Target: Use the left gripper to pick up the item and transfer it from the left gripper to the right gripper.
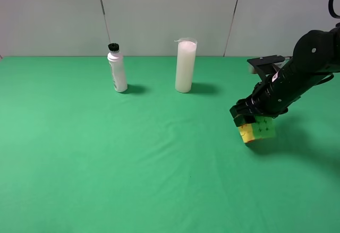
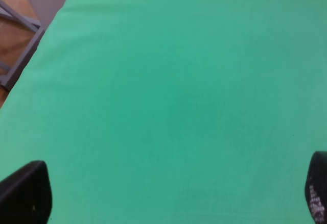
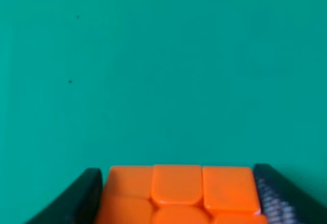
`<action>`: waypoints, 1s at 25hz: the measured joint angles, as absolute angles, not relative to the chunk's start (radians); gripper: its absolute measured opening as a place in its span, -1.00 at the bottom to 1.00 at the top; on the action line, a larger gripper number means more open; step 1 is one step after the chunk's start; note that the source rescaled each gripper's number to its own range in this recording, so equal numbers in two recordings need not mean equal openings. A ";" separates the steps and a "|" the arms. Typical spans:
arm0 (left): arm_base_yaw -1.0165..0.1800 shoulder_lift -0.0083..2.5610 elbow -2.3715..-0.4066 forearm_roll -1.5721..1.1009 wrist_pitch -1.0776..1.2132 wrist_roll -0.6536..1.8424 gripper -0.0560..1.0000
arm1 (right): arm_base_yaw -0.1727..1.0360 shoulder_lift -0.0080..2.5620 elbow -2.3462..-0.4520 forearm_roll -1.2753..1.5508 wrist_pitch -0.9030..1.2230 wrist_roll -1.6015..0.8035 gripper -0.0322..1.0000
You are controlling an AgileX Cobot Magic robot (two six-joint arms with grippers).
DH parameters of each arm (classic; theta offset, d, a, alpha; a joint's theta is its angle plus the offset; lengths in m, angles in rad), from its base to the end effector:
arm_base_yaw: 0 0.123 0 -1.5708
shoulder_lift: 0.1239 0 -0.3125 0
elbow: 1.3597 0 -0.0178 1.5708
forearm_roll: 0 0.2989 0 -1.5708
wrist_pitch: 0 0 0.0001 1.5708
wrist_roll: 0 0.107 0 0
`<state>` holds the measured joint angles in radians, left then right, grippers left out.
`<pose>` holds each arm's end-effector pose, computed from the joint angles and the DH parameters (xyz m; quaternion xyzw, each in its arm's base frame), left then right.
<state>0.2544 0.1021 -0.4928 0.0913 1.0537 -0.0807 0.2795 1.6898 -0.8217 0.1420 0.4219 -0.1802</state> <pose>0.0387 0.0188 0.2883 -0.1455 0.8657 0.0868 0.4710 0.3238 0.0994 0.1290 -0.1666 0.9681 0.0494 0.1803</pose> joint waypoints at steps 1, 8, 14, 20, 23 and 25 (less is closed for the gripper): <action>0.254 0.102 -0.493 0.091 1.054 -0.081 0.99 | 0.280 1.690 -0.822 0.142 0.421 -0.169 0.46; 0.254 0.102 -0.493 0.091 1.054 -0.081 0.99 | 0.280 1.690 -0.822 0.142 0.416 -0.148 0.96; 0.254 0.102 -0.493 0.091 1.054 -0.081 0.99 | 0.280 1.688 -0.822 0.142 0.405 -0.147 1.00; 0.254 0.102 -0.493 0.091 1.054 -0.081 0.99 | 0.280 1.593 -0.822 0.142 0.431 -0.146 1.00; 0.254 0.102 -0.493 0.091 1.054 -0.081 0.99 | 0.280 1.522 -0.822 0.140 0.471 -0.146 1.00; 0.254 0.102 -0.493 0.091 1.054 -0.081 0.99 | 0.280 1.459 -0.822 0.139 0.510 -0.146 1.00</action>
<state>0.2544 0.1021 -0.4928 0.0913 1.0537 -0.0807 0.2795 1.4588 -0.8217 0.1395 0.5103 -0.1456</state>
